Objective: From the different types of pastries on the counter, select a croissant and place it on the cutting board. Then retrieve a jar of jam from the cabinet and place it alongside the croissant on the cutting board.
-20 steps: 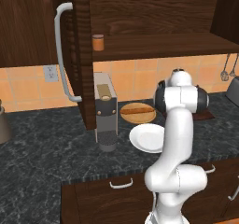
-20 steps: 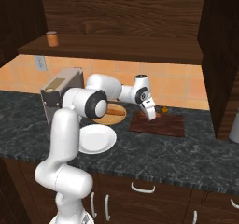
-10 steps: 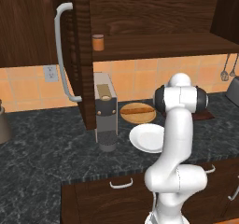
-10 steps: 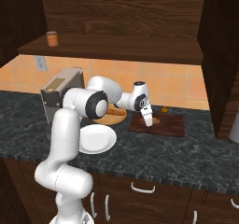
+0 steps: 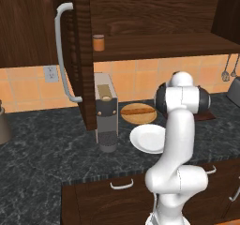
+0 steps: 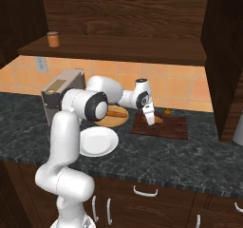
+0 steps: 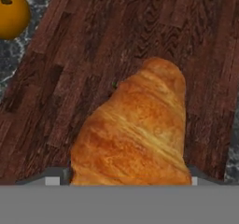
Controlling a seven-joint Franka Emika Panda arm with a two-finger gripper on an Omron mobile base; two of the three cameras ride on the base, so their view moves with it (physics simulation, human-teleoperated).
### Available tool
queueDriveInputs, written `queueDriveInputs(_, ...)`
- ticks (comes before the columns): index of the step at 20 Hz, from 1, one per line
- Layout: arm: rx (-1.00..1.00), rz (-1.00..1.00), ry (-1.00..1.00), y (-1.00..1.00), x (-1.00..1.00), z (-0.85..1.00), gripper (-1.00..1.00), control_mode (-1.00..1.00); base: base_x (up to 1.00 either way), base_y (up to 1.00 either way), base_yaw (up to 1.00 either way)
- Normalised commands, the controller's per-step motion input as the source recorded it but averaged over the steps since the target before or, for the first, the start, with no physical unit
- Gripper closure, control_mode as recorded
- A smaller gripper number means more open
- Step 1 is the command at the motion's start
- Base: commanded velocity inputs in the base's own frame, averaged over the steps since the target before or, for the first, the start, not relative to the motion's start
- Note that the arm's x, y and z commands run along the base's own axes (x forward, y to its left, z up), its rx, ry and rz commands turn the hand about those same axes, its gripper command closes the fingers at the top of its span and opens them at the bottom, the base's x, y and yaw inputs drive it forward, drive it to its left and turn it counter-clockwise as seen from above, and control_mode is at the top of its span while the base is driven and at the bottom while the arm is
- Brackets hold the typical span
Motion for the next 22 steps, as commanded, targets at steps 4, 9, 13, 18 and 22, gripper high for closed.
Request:
queueDriveInputs(4, 0.03, 0.0, 0.06, 0.0, 0.0, 0.11, -1.0, -1.0, 0.0, 0.0, 0.0)
queueDriveInputs(9, 0.03, 0.0, 0.04, 0.0, 0.06, 0.39, -1.0, -1.0, 0.0, 0.0, 0.0)
queueDriveInputs(13, 0.0, 0.0, -0.13, 0.0, -0.43, 0.66, -1.0, -1.0, 0.0, 0.0, 0.0)
queueDriveInputs(18, -0.02, 0.0, -0.22, 0.0, -0.74, 0.34, -1.0, -1.0, 0.0, 0.0, 0.0)
queueDriveInputs(22, 0.0, 0.0, -0.16, 0.0, -0.79, 0.13, -1.0, -1.0, 0.0, 0.0, 0.0)
